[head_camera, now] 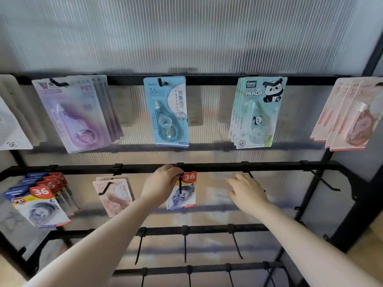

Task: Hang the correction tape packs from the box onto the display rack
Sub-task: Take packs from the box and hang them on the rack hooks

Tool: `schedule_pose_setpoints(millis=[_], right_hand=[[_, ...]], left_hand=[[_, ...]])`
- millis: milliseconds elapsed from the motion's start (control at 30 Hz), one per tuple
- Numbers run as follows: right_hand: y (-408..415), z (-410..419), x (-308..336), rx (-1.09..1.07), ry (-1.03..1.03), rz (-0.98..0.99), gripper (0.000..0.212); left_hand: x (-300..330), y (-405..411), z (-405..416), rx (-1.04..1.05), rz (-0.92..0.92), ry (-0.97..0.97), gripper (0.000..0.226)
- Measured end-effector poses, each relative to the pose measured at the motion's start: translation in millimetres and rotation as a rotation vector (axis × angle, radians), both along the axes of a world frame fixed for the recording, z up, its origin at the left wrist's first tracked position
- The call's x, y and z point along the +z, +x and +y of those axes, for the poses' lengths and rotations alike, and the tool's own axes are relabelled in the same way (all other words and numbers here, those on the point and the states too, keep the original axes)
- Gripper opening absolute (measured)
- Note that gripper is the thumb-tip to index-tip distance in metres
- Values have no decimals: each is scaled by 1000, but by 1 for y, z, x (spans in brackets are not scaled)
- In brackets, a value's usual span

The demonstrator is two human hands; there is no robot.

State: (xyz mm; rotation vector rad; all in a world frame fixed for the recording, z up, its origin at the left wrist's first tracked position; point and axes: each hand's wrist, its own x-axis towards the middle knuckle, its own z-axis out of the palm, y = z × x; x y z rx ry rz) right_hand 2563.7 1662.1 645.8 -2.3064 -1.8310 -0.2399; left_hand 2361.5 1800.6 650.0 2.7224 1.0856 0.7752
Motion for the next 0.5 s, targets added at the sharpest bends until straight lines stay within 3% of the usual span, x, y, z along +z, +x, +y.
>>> schedule_pose_setpoints(millis=[267,500], right_hand=[[-12,-9,2,3,-4,-21,34],[-34,-15,-17,39,-19,-36,36]], left_hand=[[7,-30,-25,110,42,-22,48],[-4,-72,-64,187,63,-54,49]])
